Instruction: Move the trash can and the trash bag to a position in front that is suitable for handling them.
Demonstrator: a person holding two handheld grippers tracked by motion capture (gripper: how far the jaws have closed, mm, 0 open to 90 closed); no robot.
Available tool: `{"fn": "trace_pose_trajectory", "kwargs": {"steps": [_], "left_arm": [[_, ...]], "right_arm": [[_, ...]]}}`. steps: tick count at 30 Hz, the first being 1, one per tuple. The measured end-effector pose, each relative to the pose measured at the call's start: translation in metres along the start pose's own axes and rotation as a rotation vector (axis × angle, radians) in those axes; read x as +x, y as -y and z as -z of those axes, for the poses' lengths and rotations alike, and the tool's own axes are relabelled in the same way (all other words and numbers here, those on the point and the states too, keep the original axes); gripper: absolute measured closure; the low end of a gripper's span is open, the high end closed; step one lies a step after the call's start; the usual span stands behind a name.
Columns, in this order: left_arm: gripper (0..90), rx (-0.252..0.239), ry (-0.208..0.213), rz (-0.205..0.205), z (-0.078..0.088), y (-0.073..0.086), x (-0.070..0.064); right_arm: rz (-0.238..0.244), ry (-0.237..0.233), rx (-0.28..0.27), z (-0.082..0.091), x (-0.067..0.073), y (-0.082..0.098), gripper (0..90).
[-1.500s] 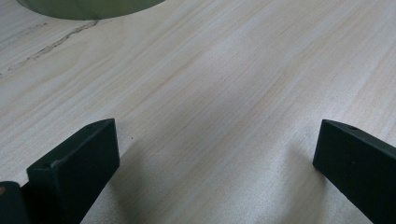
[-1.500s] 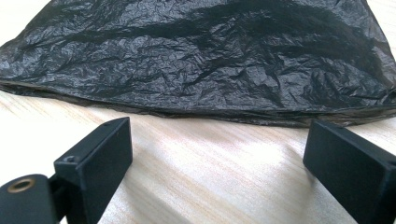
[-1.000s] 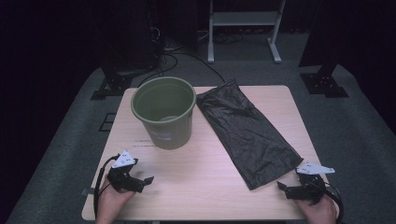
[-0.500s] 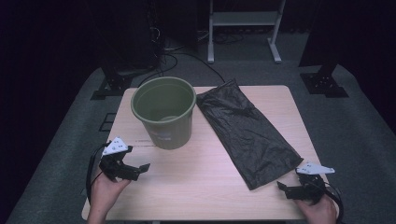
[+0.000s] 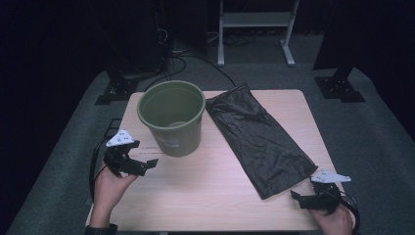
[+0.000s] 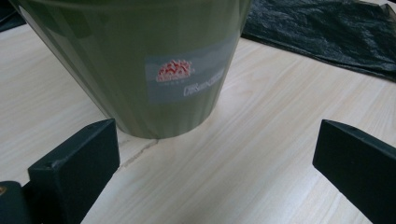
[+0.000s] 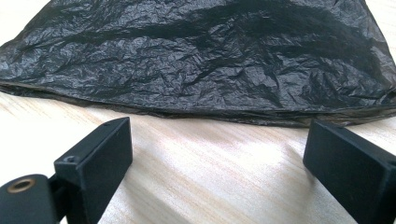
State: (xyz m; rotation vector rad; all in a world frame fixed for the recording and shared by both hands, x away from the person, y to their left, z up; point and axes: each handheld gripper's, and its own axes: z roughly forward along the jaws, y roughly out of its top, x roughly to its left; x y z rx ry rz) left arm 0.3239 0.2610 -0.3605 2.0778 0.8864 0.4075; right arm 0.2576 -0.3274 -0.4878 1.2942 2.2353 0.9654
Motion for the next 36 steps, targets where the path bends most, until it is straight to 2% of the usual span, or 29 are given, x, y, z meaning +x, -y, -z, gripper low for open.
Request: {"fn": "trace_pose_trajectory", "kwargs": {"steps": [14,24,36], "left_arm": [[0.0,-0.026,0.003,0.012,0.011,-0.027,0.01],[0.0,-0.047,-0.003,0.016,0.017,-0.055,0.025],[0.0,-0.062,-0.001,0.011,0.015,-0.083,0.039]], "right_arm": [[-0.002,0.003,0.0,0.0,0.0,0.0,6.6],[-0.003,0.003,0.0,0.0,0.0,0.0,6.6],[-0.003,0.003,-0.001,0.0,0.0,0.0,6.6]]}}
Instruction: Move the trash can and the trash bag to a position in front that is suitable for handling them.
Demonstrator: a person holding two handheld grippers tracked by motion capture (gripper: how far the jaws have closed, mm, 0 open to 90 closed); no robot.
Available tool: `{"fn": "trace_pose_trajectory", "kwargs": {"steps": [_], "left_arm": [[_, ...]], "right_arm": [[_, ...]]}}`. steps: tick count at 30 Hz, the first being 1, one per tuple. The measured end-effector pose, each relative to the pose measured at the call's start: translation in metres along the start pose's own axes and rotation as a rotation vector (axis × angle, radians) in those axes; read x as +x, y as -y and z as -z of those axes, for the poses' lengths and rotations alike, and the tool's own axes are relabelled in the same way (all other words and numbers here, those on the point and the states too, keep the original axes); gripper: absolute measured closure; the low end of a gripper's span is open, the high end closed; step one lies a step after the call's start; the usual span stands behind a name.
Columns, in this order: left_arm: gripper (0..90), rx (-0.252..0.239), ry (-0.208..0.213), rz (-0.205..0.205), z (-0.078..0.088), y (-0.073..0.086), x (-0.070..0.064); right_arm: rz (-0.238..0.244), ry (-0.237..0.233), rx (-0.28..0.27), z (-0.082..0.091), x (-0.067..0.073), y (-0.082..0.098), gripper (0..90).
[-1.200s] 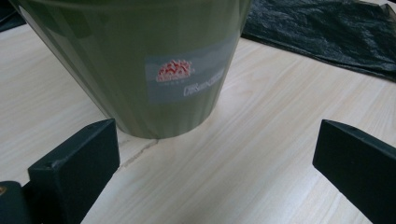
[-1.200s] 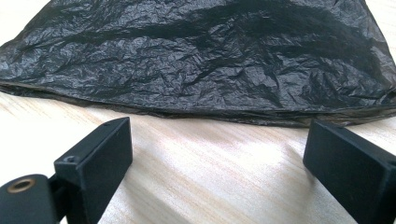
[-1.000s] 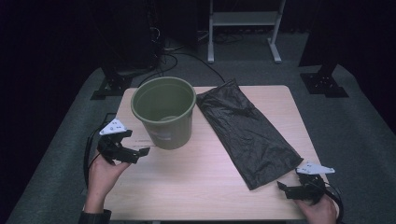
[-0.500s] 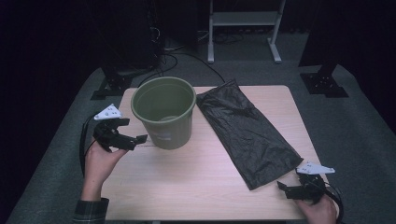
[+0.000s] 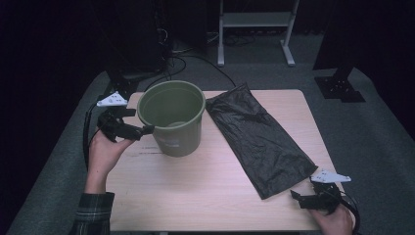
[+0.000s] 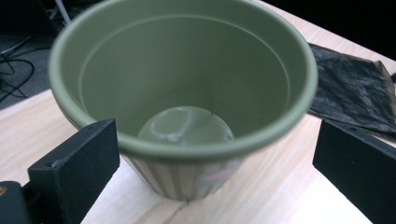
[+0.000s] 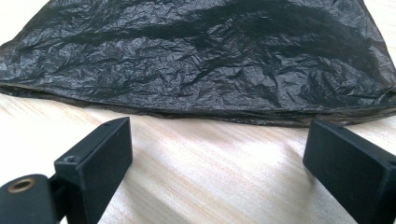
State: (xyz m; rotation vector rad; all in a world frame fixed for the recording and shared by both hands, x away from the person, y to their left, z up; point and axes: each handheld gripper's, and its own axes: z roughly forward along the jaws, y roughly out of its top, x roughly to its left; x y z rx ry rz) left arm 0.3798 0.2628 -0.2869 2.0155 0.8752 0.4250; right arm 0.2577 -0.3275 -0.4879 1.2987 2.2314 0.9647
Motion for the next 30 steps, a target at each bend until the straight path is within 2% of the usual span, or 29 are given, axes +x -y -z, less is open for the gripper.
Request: {"fn": "trace_pose_trajectory", "kwargs": {"steps": [3,6,10,16,21,30], "left_arm": [[0.0,0.009,-0.012,0.01,-0.005,-0.008,0.01],[0.0,0.008,-0.017,0.014,-0.007,-0.01,0.013],[0.0,0.015,-0.023,0.026,-0.015,-0.012,0.025],[0.0,0.009,-0.015,0.061,-0.023,-0.011,0.038],[0.0,0.035,-0.041,0.077,-0.03,-0.008,0.052],[6.2,0.059,-0.04,0.077,-0.033,-0.006,0.056]], "right_arm": [[0.002,0.001,-0.002,0.0,0.0,0.0,6.6],[0.001,0.0,0.0,0.0,0.0,0.0,6.6],[0.001,0.001,-0.001,0.0,0.0,0.0,6.6],[0.001,0.001,0.0,0.0,0.0,0.0,6.6],[0.001,0.0,0.001,0.0,0.0,0.0,6.6],[0.001,0.0,0.0,0.0,0.0,0.0,6.6]]}}
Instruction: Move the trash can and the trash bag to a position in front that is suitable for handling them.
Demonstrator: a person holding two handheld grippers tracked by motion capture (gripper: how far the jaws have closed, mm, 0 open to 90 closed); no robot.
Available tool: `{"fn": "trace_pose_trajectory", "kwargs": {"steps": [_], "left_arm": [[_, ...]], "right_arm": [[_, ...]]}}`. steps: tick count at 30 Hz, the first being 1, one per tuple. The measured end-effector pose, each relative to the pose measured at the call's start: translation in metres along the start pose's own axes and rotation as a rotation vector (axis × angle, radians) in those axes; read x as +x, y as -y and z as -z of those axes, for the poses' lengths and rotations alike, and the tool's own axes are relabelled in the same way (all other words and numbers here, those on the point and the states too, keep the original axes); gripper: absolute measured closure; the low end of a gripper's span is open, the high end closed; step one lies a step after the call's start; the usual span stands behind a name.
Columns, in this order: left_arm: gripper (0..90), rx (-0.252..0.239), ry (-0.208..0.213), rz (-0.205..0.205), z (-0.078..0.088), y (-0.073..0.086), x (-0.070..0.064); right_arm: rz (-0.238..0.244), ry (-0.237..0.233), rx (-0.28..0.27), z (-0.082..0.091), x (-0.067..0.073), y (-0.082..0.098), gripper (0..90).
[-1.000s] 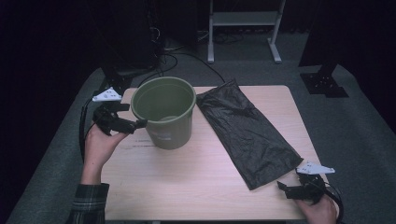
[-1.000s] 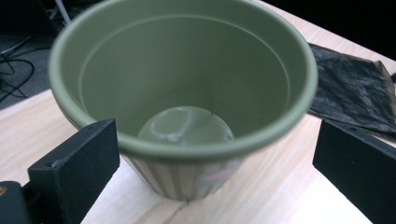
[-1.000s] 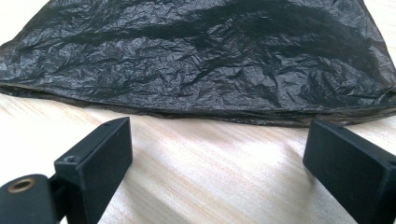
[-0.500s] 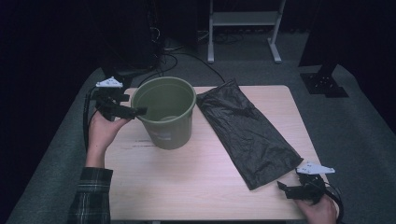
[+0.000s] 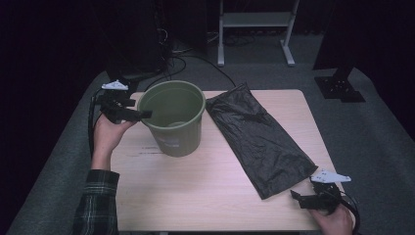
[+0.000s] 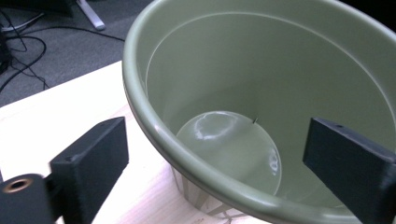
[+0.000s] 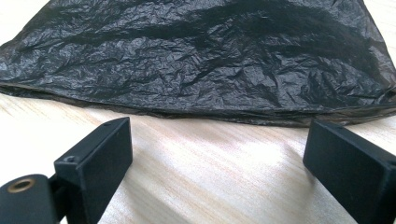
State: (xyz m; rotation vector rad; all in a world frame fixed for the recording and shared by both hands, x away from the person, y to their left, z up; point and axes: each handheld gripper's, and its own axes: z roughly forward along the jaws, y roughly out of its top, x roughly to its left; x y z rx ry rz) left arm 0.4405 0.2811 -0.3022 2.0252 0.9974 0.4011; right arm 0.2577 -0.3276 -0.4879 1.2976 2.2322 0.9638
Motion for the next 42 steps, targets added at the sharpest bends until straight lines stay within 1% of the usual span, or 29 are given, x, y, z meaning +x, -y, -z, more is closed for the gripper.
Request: {"fn": "trace_pose_trajectory", "kwargs": {"steps": [1,2,3,4,5,6,8,10,16,22,26,28,29,30,33,38,40,41,42], "left_arm": [[9.0,0.009,0.004,-0.01,0.0,0.0,0.0],[13.7,0.016,0.005,-0.005,-0.001,0.0,-0.001],[14.5,0.016,0.005,-0.005,-0.001,0.0,-0.001],[14.5,0.035,-0.013,-0.013,-0.002,0.0,-0.002],[17.9,0.041,-0.025,-0.017,-0.002,0.0,-0.002],[20.7,0.044,-0.029,-0.013,-0.002,0.0,-0.001],[22.7,0.042,-0.027,-0.001,-0.002,0.001,0.0],[25.5,0.041,-0.033,0.002,-0.001,0.001,0.0],[29.9,0.034,-0.035,-0.007,-0.001,0.0,-0.002],[36.3,0.03,-0.015,-0.034,-0.004,-0.002,-0.01],[39.1,0.042,-0.015,-0.048,-0.006,-0.005,-0.016],[40.3,0.049,-0.014,-0.067,-0.007,-0.006,-0.019],[40.8,0.049,-0.014,-0.067,-0.007,-0.006,-0.019],[41.9,0.049,-0.005,-0.079,-0.008,-0.008,-0.022],[45.5,0.052,0.001,-0.092,-0.009,-0.01,-0.028],[49.1,0.063,-0.002,-0.1,-0.011,-0.013,-0.032],[51.4,0.07,-0.005,-0.097,-0.012,-0.014,-0.034],[52.0,0.073,-0.004,-0.106,-0.013,-0.015,-0.037],[52.4,0.073,-0.004,-0.106,-0.013,-0.015,-0.037]], "right_arm": [[0.0,0.0,0.0,0.0,0.0,0.0,6.6],[0.0,0.0,0.0,0.0,0.0,0.0,6.6],[0.0,0.0,0.0,0.0,0.0,0.0,6.6],[0.0,0.0,0.0,0.0,0.0,0.0,6.6],[0.0,0.0,0.0,0.0,0.0,0.0,6.6],[0.0,0.0,0.0,0.0,0.0,0.0,6.6],[0.0,0.0,0.0,0.0,0.0,0.0,6.6],[0.0,0.0,0.0,0.0,0.0,0.0,6.6],[-0.004,0.003,-0.001,0.0,0.0,0.0,6.6],[-0.005,0.004,-0.001,0.0,0.0,0.0,6.6],[-0.005,0.004,-0.001,0.0,0.0,0.0,6.6],[-0.006,0.005,-0.001,0.0,0.0,0.0,6.6],[-0.006,0.005,-0.001,0.0,0.0,0.0,6.6],[-0.005,0.005,-0.001,0.0,0.0,0.0,6.6],[-0.005,0.005,-0.002,0.0,0.0,0.0,6.6],[-0.006,0.005,-0.001,0.0,0.0,0.0,6.6],[-0.005,0.005,-0.002,0.0,0.0,0.0,6.6],[-0.004,0.006,-0.002,0.0,0.0,0.0,6.6],[-0.004,0.006,-0.002,0.0,0.0,0.0,6.6]]}}
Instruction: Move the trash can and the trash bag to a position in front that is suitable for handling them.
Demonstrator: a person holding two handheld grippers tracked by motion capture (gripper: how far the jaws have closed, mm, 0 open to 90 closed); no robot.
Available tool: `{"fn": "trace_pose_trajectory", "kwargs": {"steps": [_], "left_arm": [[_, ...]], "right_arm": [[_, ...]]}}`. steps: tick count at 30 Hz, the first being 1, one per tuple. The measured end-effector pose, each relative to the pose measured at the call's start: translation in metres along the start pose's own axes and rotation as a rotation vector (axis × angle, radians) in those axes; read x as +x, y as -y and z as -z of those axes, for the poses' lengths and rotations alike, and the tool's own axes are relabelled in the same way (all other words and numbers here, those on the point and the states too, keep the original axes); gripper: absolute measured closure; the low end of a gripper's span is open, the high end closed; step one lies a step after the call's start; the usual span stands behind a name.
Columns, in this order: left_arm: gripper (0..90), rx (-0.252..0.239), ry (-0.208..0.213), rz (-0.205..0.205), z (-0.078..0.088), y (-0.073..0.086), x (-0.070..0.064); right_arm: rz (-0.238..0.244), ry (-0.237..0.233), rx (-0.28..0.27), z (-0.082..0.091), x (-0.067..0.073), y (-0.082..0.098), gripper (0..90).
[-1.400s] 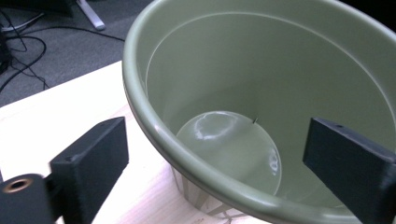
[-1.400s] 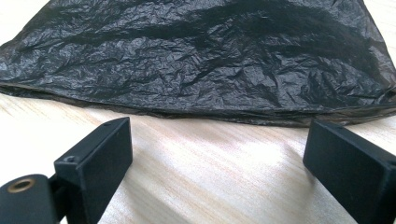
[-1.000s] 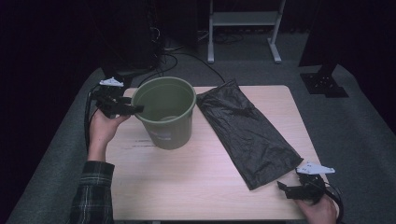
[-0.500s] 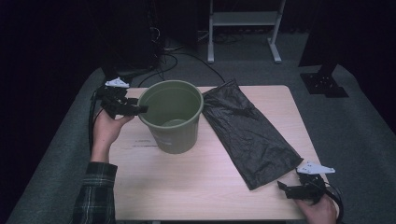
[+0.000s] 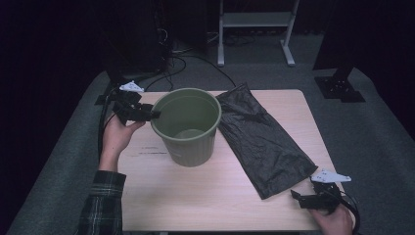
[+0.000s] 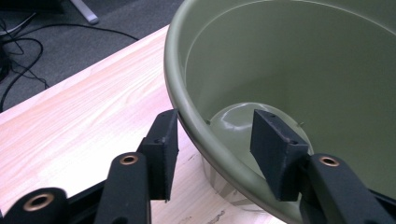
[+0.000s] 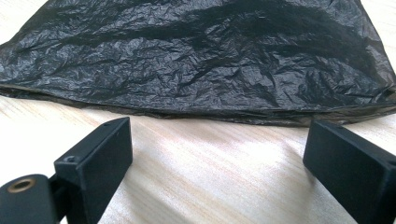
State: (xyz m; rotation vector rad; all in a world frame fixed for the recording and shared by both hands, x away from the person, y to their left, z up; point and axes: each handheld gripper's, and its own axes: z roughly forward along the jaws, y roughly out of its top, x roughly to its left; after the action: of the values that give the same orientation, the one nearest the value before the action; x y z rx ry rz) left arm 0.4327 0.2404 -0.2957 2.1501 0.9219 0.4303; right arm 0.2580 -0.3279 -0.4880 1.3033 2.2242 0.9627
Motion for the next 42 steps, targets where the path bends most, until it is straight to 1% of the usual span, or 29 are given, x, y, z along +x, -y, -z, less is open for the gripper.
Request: {"fn": "trace_pose_trajectory", "kwargs": {"steps": [3,5,8,12,17,18,19,20,21,23,26,33,38,39,42], "left_arm": [[54.4,0.006,0.019,-0.016,-0.003,-0.003,-0.004],[56.1,0.005,0.023,-0.017,-0.003,-0.004,-0.005],[58.4,0.013,0.049,-0.02,-0.005,-0.007,-0.01],[61.5,0.021,0.062,-0.028,-0.007,-0.009,-0.015],[65.8,0.03,0.096,-0.053,-0.011,-0.014,-0.028],[66.5,0.03,0.096,-0.053,-0.011,-0.014,-0.028],[67.1,0.033,0.102,-0.065,-0.012,-0.015,-0.033],[67.6,0.033,0.102,-0.065,-0.012,-0.015,-0.033],[68.0,0.034,0.112,-0.074,-0.014,-0.017,-0.038],[68.7,0.033,0.113,-0.08,-0.015,-0.017,-0.039],[69.7,0.038,0.116,-0.088,-0.017,-0.019,-0.045],[72.4,0.041,0.144,-0.112,-0.022,-0.023,-0.058],[74.1,0.048,0.161,-0.136,-0.026,-0.027,-0.068],[74.4,0.051,0.162,-0.144,-0.028,-0.028,-0.072],[74.8,0.06,0.167,-0.161,-0.031,-0.03,-0.079]], "right_arm": [[-0.001,0.0,0.001,0.0,0.0,0.0,6.6],[-0.001,0.0,0.001,0.0,0.0,0.0,6.6],[-0.001,0.0,0.001,0.0,0.0,0.0,6.6],[-0.001,0.0,0.0,0.0,0.0,0.0,6.6],[-0.002,0.0,0.001,0.0,0.0,0.0,6.6],[-0.002,0.0,0.001,0.0,0.0,0.0,6.6],[-0.002,0.0,0.001,0.0,0.0,0.0,6.6],[-0.002,0.0,0.001,0.0,0.0,0.0,6.6],[-0.002,0.0,0.001,0.0,0.0,0.0,6.6],[-0.002,0.0,0.001,0.0,0.0,0.0,6.6],[-0.002,0.0,0.001,0.0,0.0,0.0,6.6],[-0.001,0.0,0.001,0.0,0.0,0.0,6.6],[-0.001,0.0,0.001,0.0,0.0,0.0,6.6],[-0.002,0.0,0.001,0.0,0.0,0.0,6.6],[-0.002,0.0,0.001,0.0,0.0,0.0,6.6]]}}
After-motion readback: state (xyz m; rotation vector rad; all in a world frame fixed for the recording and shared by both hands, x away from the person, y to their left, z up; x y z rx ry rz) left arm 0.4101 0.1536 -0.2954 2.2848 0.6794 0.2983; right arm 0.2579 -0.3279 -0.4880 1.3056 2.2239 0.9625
